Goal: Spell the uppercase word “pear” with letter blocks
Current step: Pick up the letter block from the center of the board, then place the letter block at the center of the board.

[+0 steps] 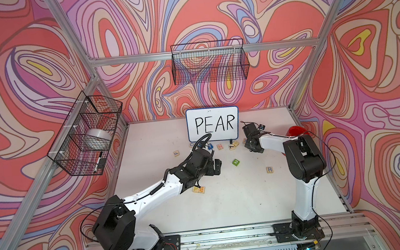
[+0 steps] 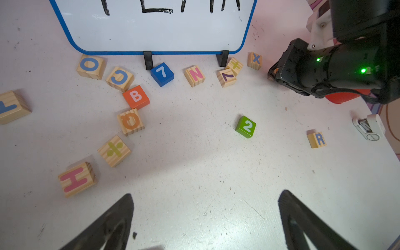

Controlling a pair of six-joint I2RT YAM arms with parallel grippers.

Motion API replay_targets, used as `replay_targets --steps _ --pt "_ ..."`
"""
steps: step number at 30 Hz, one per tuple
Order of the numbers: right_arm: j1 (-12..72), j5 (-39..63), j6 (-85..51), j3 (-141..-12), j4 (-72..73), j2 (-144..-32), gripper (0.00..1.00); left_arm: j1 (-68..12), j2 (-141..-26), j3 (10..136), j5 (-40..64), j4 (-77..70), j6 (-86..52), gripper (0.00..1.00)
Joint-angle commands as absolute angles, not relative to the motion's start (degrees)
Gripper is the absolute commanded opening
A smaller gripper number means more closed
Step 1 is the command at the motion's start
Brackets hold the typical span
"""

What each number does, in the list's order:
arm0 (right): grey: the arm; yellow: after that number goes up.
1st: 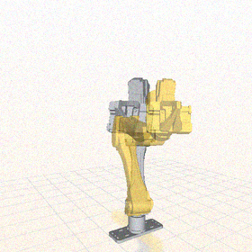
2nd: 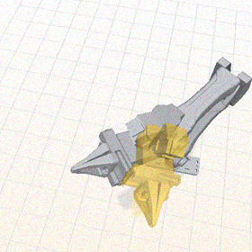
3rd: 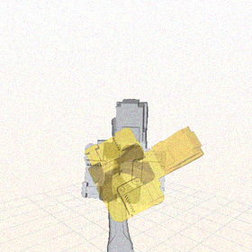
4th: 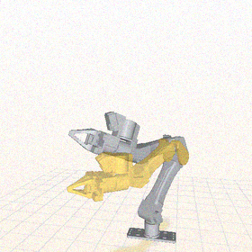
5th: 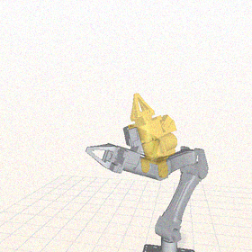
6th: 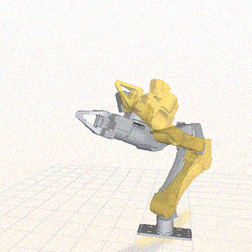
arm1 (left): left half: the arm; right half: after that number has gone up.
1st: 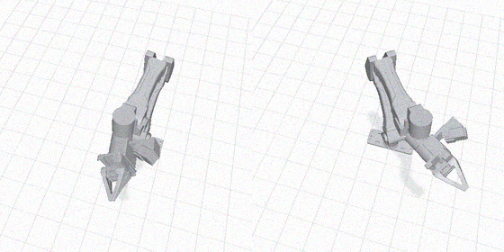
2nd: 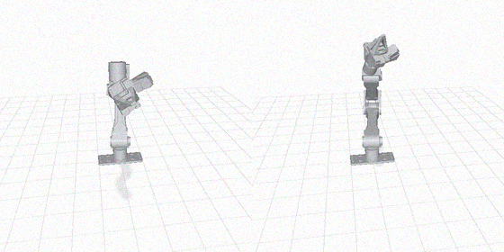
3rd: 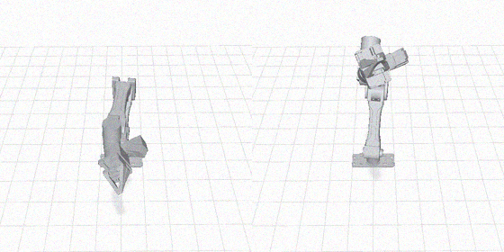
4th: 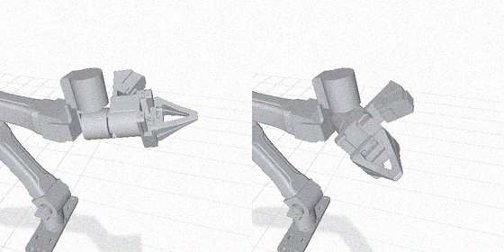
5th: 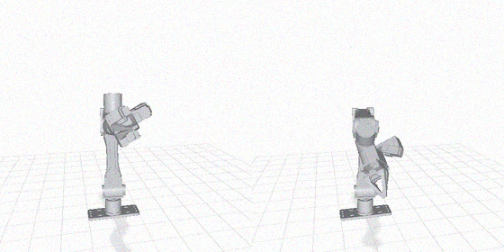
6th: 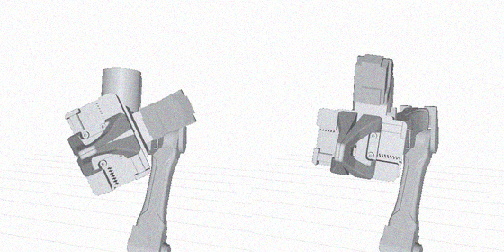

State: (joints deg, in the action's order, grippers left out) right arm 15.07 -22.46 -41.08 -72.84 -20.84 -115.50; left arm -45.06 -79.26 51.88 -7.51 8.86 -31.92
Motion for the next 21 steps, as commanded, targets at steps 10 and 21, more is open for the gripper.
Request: replay_targets --steps 10,21 --pt "15.38 -13.41 -27.33 -63.01 -20.89 -98.88 0.23 -45.18 -68.82 46.60 -11.40 12.91 -33.80 1.00" --pt "29.99 -5.77 -10.14 -59.97 -22.41 -91.16 0.25 -45.18 -55.66 40.45 -13.45 23.22 -36.38 1.00"
